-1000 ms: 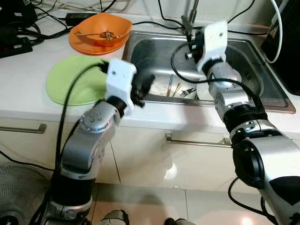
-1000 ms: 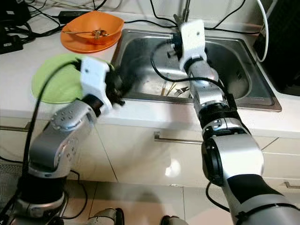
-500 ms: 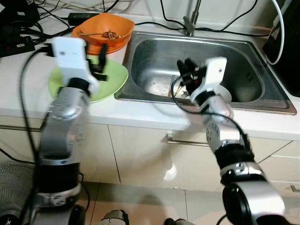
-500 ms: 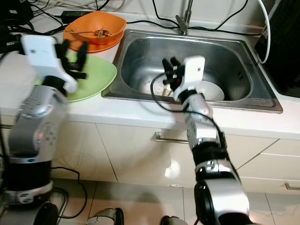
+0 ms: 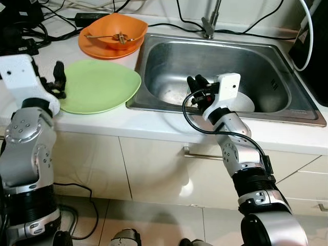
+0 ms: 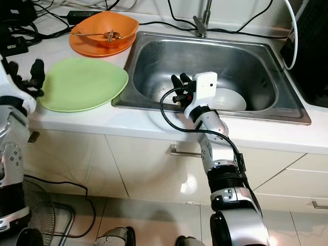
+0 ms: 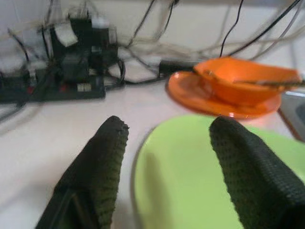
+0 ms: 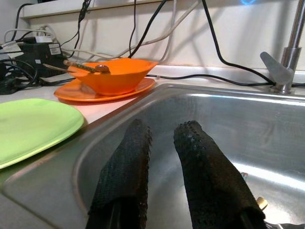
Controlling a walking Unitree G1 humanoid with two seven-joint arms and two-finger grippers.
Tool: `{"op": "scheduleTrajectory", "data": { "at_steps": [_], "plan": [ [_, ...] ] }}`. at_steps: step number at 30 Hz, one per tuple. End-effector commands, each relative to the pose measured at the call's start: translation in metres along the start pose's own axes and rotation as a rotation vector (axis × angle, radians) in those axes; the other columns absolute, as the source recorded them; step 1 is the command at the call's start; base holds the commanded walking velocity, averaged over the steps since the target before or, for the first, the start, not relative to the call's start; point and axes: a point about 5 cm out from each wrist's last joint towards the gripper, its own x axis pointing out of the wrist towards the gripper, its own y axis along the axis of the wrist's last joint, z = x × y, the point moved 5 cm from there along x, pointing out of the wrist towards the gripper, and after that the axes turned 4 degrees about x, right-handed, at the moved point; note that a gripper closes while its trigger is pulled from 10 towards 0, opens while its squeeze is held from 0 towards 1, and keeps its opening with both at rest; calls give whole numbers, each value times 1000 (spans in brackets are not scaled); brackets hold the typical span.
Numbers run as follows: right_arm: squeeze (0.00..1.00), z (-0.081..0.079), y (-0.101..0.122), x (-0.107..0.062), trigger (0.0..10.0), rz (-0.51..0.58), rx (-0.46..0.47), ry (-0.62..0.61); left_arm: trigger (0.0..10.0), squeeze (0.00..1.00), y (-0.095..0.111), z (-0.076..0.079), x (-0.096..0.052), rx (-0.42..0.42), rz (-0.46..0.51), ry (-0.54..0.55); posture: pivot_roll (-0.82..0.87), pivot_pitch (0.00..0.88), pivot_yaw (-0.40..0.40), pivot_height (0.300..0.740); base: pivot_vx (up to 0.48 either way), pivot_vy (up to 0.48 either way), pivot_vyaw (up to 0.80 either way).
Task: Kitchen organization
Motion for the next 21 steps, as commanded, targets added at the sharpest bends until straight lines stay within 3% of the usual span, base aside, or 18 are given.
{"op": "scheduleTrajectory", "data": {
  "at_steps": [1, 2, 3, 5, 6, 12, 16, 19, 21],
  "plan": [
    [0, 0, 1, -2, 10000, -7, 7, -3, 10000, 1000, -9, -6, -6, -51, -68, 15, 209, 126, -54, 740, 0, 0, 0],
    [0, 0, 1, -2, 10000, -9, 8, -3, 10000, 1000, -16, -6, -8, -75, -114, 3, 212, 125, -57, 740, 0, 0, 0],
    [0, 0, 1, -2, 10000, -11, 8, -3, 10000, 416, -21, -5, -10, -89, -150, -10, 211, 125, -56, 740, 0, 0, 0],
    [0, -1, 0, -2, 10000, -14, 7, -1, 10000, 416, -24, -4, -12, -102, -181, -22, 209, 125, -55, 740, 0, 0, 0],
    [0, -1, 0, -2, 10000, -17, 2, 3, 10000, 0, -27, -5, -13, -120, -204, -25, 213, 126, -57, 740, 0, 0, 0],
    [0, -1, 1, -2, 10000, -20, -2, 2, 10000, 0, -24, -15, -19, -195, -246, 30, 217, 126, -56, 740, 0, 0, 0],
    [0, -1, 1, -1, 10000, -24, -1, 0, 10000, 0, -23, -12, -23, -229, -277, 31, 223, 126, -58, 740, 0, 0, 0],
    [0, -4, 1, 0, 10000, -24, -1, 8, 10000, 0, -30, -3, -24, -318, -328, 5, 219, 123, -55, 740, 0, 0, 0],
    [0, -4, 1, 0, 10000, -25, -1, 9, 10000, 0, -32, -1, -24, -330, -335, -1, 219, 123, -55, 740, 0, 0, 0]
  ]
}}
